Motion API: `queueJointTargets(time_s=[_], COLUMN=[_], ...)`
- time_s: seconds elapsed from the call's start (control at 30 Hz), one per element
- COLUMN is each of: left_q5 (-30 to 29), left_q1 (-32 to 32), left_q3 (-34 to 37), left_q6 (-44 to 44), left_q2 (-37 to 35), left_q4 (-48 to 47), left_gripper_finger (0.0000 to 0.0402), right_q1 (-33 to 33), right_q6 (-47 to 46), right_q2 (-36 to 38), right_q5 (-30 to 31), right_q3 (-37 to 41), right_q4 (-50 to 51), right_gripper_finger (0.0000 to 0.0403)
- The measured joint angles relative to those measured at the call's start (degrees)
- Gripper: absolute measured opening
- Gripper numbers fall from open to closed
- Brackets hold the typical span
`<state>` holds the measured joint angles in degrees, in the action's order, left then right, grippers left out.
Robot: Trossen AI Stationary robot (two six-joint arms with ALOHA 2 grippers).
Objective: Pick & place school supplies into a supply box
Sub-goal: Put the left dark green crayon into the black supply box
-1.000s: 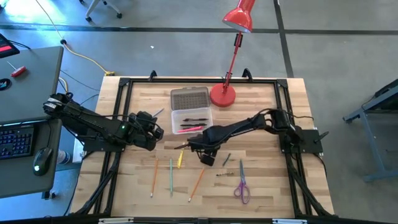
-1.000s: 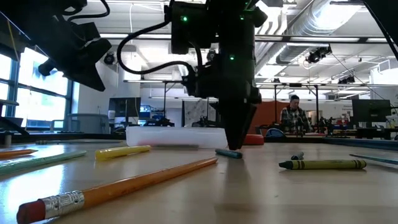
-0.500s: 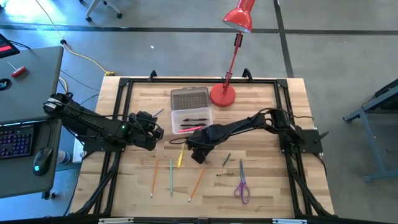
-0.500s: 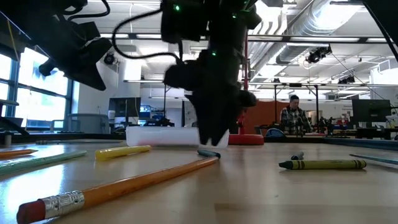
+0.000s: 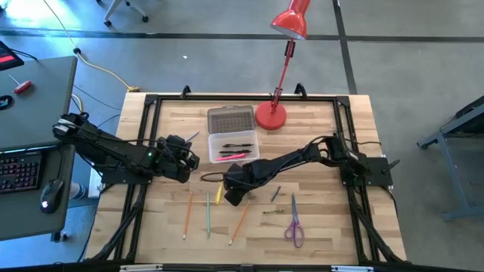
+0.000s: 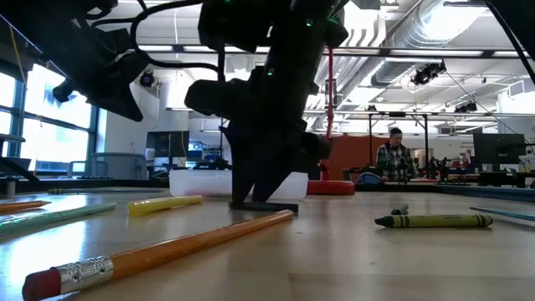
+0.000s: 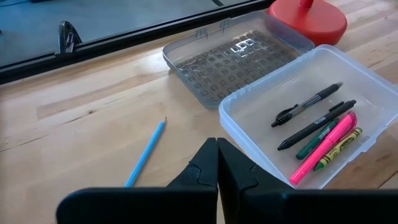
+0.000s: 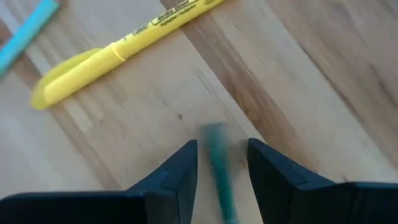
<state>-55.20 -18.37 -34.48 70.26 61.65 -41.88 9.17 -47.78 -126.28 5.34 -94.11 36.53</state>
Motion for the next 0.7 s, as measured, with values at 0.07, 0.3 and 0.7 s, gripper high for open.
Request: queueJointTargets(time_s=[0.07,0.3,0.7], left_q5=[0.0,0.0,0.0], left_q1=[0.0,0.0,0.0], left_q3=[0.0,0.0,0.0], left_q6=[0.0,-1.1,-1.1], left_q2=[0.0,0.0,0.0], left_q4=[0.1,0.0,0.0], left_gripper_finger=[0.0031,0.0031,0.0031], right_q1=[-0.1,1.1,4.6], right_q6=[1.5,10.4,33.8], right_q2=[-0.9,-1.1,-1.1], right_q5=[-0.9,4.7,12.0], right_q3=[-0.1,-0.2,-0.3], right_q4=[-0.3,5.9,2.8], right_gripper_finger=[0.0119,0.0114,0.001])
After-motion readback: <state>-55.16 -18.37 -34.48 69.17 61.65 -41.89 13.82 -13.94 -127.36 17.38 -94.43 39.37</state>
